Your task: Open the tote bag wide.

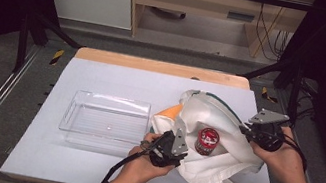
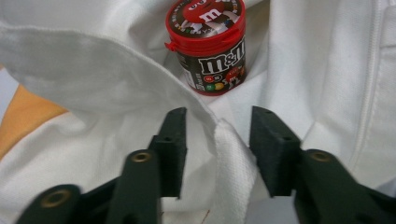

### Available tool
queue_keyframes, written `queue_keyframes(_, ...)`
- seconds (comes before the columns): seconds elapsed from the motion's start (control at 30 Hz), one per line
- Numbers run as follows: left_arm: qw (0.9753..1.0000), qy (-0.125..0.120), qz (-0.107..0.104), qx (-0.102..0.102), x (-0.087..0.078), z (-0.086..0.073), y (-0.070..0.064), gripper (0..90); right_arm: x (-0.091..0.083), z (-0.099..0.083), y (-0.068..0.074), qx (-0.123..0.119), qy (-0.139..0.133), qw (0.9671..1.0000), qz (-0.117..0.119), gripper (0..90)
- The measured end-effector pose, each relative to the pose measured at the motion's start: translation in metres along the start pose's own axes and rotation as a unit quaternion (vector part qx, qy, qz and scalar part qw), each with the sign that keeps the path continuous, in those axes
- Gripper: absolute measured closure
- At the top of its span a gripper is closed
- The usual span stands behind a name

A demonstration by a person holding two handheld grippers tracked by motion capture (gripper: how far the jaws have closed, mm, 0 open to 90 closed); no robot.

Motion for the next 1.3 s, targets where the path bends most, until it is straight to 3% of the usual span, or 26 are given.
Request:
queue_keyframes(0.07, 1.0000, -0.002, 0.000, 0.000, 0.000, -0.002, 0.001, 75.9, 0.009, -0.007, -0.008, 0.007, 0.007, 0.9998, -0.020, 82.0)
queue_keyframes(0.1, 1.0000, -0.005, 0.003, -0.001, -0.001, -0.002, 0.001, 75.9, 0.009, -0.007, -0.008, 0.007, 0.007, 0.9998, -0.020, 82.0)
queue_keyframes(0.13, 1.0000, -0.002, 0.004, 0.001, -0.002, -0.003, 0.001, 78.5, 0.015, -0.011, -0.016, 0.022, 0.009, 0.9992, -0.032, 82.1)
queue_keyframes(0.3, 1.0000, -0.005, 0.002, 0.002, -0.006, -0.007, 0.002, 80.8, 0.022, -0.013, -0.033, 0.047, 0.006, 0.9969, -0.063, 82.1)
queue_keyframes(0.33, 1.0000, -0.004, 0.002, 0.002, -0.007, -0.008, 0.002, 81.3, 0.022, -0.011, -0.041, 0.055, 0.005, 0.9946, -0.088, 82.2)
queue_keyframes(0.47, 1.0000, -0.003, 0.004, 0.003, -0.008, -0.012, 0.003, 81.9, 0.021, -0.008, -0.050, 0.077, -0.005, 0.9903, -0.116, 82.2)
queue_keyframes(0.53, 1.0000, -0.003, 0.003, 0.002, -0.006, -0.014, 0.004, 81.9, 0.025, -0.008, -0.049, 0.072, -0.002, 0.9905, -0.117, 82.1)
queue_keyframes(0.63, 1.0000, 0.002, 0.001, 0.000, -0.001, -0.019, 0.003, 81.9, 0.042, -0.016, -0.045, 0.071, 0.023, 0.9916, -0.106, 82.1)
queue_keyframes(0.77, 1.0000, -0.002, -0.002, -0.003, 0.000, -0.022, 0.004, 82.4, 0.068, -0.037, -0.043, 0.087, 0.046, 0.9917, -0.082, 82.1)
queue_keyframes(0.87, 1.0000, -0.001, 0.000, -0.002, -0.001, -0.023, 0.004, 82.6, 0.071, -0.041, -0.045, 0.092, 0.049, 0.9914, -0.080, 82.1)
queue_keyframes(1.07, 1.0000, -0.003, -0.003, 0.007, -0.003, -0.026, 0.001, 82.9, 0.072, -0.038, -0.046, 0.096, 0.054, 0.9888, -0.101, 81.8)
queue_keyframes(1.3, 0.9999, -0.006, 0.001, 0.011, -0.003, -0.026, 0.000, 82.6, 0.068, -0.037, -0.044, 0.100, 0.046, 0.9894, -0.094, 77.9)
Point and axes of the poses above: each handheld gripper's, and its own axes: x roughly forward along the jaws, z roughly out of its top, y roughly to its left, the point moved 5 cm from there along x, roughly forward along the jaws, and after that the axes turned 13 degrees about y, right-handed, at the moved point
